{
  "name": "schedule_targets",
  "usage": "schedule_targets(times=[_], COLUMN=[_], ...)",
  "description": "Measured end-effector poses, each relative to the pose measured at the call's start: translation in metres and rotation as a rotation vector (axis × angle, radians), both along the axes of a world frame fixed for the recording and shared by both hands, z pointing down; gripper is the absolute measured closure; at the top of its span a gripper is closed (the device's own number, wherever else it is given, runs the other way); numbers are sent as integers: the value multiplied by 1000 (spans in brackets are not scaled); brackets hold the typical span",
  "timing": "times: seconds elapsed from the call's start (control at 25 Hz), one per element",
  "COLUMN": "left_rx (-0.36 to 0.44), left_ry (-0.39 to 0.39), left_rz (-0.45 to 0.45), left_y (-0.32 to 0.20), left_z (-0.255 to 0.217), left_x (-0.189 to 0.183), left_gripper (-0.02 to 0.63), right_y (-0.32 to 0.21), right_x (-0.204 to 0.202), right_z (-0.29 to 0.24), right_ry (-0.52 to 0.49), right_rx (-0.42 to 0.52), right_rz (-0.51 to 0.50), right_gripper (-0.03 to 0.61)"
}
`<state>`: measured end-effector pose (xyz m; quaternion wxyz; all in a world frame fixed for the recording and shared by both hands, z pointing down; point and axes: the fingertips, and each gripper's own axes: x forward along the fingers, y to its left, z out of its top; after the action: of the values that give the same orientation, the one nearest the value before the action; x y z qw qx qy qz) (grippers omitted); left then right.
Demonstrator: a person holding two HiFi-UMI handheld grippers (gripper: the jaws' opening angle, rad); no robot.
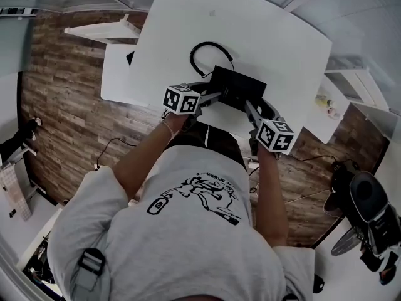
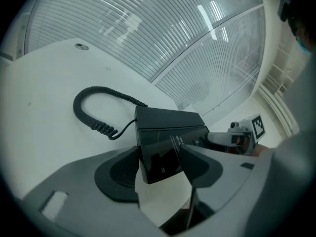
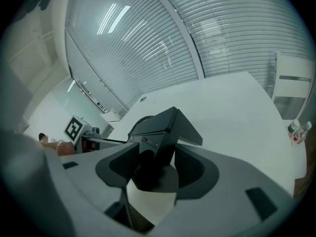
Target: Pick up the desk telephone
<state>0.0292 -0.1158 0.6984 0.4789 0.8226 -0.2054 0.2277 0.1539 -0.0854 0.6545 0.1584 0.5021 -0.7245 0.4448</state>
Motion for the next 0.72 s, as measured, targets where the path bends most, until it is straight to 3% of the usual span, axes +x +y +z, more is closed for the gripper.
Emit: schedule_targets(times=[0.72], left_rx=[101], left_ry=[11], left_rz=[7], left_y=[-13], left_z=[-84], left_x=[4], left_gripper=[367], right_y=[-9], right_x=[3], right_z=[-79], right_ry=[-47], right_rx=[114], right_rz=[39], right_gripper=[377])
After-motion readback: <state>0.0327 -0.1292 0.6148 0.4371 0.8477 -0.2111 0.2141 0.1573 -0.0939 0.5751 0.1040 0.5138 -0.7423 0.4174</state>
